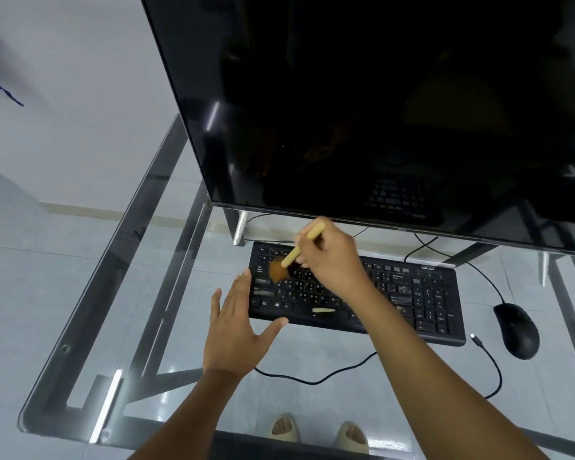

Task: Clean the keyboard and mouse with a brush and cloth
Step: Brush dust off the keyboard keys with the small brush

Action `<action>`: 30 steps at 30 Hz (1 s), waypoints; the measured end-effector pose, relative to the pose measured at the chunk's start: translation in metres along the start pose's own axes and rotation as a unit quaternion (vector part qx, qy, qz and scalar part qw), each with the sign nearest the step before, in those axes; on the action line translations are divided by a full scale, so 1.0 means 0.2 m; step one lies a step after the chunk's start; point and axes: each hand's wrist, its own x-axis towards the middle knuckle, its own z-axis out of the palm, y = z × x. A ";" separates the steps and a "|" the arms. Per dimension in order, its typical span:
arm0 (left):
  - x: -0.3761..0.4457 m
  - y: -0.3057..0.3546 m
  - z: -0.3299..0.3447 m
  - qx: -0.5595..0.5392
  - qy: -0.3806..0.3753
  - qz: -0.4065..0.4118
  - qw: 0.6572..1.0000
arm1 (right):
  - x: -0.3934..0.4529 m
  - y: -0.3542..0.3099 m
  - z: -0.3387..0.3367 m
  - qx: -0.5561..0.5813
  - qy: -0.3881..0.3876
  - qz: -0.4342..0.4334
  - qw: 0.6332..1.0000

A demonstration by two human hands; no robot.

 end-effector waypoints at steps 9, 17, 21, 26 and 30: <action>0.00 -0.01 0.00 0.008 -0.003 -0.004 1.000 | 0.00 -0.04 0.08 0.022 -0.042 -0.001 0.999; 0.00 0.01 0.00 0.004 -0.004 -0.010 1.000 | -0.01 -0.03 0.07 0.047 -0.011 0.003 0.999; 0.00 0.01 0.00 -0.005 0.004 -0.008 1.000 | -0.02 0.05 0.01 -0.009 0.105 -0.022 0.994; 0.00 -0.01 0.00 -0.008 0.005 -0.006 1.000 | -0.09 0.13 -0.08 0.061 0.042 0.057 0.996; 0.01 0.00 0.00 -0.017 0.006 -0.007 1.000 | -0.09 0.17 -0.18 -0.002 0.160 -0.012 0.987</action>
